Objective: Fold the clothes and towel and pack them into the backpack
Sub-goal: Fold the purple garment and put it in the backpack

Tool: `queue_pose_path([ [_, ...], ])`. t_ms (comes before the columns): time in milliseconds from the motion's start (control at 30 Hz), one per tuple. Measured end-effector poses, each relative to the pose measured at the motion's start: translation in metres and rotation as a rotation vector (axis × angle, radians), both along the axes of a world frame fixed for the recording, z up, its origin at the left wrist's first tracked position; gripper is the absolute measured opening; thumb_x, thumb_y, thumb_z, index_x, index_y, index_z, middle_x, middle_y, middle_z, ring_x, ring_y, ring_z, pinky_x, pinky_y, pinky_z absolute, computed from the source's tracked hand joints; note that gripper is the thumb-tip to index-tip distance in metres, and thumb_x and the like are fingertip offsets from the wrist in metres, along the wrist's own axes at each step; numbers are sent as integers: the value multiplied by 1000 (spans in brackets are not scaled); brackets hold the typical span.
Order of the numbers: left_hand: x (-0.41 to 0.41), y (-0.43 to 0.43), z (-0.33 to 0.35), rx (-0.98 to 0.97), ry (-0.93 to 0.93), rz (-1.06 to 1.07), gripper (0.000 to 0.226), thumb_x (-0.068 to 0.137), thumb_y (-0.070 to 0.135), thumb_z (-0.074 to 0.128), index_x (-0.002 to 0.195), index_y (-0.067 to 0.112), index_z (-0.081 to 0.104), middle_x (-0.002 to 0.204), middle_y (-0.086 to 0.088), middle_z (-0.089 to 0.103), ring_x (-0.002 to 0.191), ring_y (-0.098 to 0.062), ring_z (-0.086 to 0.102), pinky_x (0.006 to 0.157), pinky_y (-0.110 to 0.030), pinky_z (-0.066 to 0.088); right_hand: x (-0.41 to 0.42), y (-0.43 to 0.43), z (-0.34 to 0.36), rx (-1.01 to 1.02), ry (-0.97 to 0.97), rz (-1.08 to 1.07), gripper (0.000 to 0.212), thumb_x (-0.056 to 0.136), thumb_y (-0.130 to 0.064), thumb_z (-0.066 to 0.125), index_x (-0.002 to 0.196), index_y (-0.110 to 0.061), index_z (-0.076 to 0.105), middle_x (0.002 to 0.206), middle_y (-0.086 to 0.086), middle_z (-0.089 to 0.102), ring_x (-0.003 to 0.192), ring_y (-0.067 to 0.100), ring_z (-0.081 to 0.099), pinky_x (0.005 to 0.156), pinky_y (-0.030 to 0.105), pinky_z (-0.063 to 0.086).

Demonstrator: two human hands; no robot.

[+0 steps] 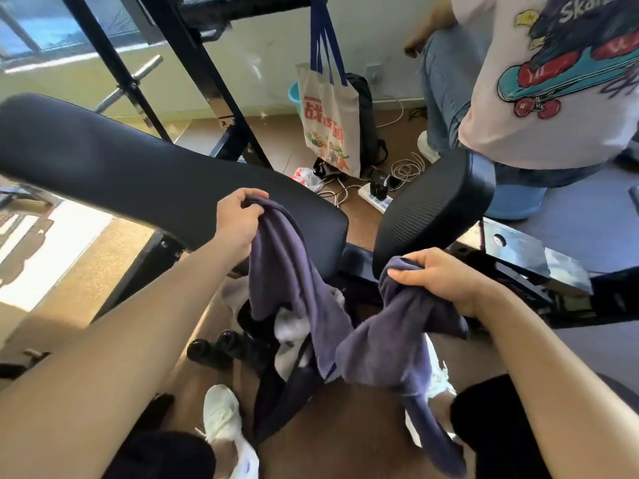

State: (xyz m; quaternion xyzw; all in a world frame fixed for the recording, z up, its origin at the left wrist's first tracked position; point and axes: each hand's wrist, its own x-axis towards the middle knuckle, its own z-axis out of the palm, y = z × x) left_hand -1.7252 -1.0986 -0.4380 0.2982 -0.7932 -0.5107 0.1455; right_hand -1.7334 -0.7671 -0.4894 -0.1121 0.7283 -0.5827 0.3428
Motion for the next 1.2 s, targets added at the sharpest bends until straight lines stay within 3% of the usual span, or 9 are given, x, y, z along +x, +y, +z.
queue_pose_path([
  [267,34,-19,14,-64,197,115,18,103,8,53,113,22,56,106,5,63,99,-5,63,87,-20,53,13,-27,5,-159,-2,-43,14,98,-11,63,103,-3,74,90,16,73,84,23,68,80,36,54],
  [433,21,-54,45,343,330,383,15,105,14,52,117,22,51,112,-4,62,103,-20,67,87,-32,59,24,-43,3,-112,45,-70,17,99,-9,61,106,-10,76,101,18,76,95,29,73,88,42,58],
  [533,8,-77,60,383,433,413,12,104,16,53,110,26,51,111,-3,63,102,-19,69,91,-36,59,29,-55,-1,-109,57,-89,18,99,-9,61,103,-14,78,100,15,77,97,31,73,91,45,56],
  [633,9,-93,40,233,275,439,20,102,21,55,120,24,45,116,-2,60,107,-18,63,99,-36,53,32,-68,-7,-131,54,-93,19,99,-7,61,103,-14,78,103,19,76,98,37,71,94,51,54],
  [733,29,-108,-20,114,-9,438,34,94,18,56,126,6,59,124,-18,64,115,-35,63,102,-46,51,30,-81,-11,-122,55,-98,18,98,-7,62,101,-15,78,102,20,75,94,31,70,94,50,54],
  [833,64,-118,-78,134,-235,441,38,88,22,57,122,7,65,124,-18,68,118,-39,63,101,-52,53,27,-94,-15,-108,56,-122,16,97,-7,63,99,-14,78,101,20,75,90,24,70,94,48,55],
  [967,103,-102,-114,143,-404,571,55,93,21,63,143,7,47,145,-19,51,130,-40,52,108,-50,46,26,-112,-17,-82,107,-121,15,97,-8,64,102,-13,77,101,17,76,92,18,70,94,44,55],
  [1067,127,-77,-117,-9,-377,542,65,87,22,71,143,17,40,144,-14,43,127,-36,50,106,-51,47,29,-122,-15,-99,77,-83,14,99,-12,63,101,-13,76,101,18,75,95,21,69,94,43,54],
  [1200,158,-42,-116,-17,-127,92,39,85,11,74,120,21,59,124,-1,60,114,-20,59,98,-34,51,40,-128,-8,-71,64,126,27,98,-34,62,105,-11,75,100,21,74,91,25,67,88,45,54],
])
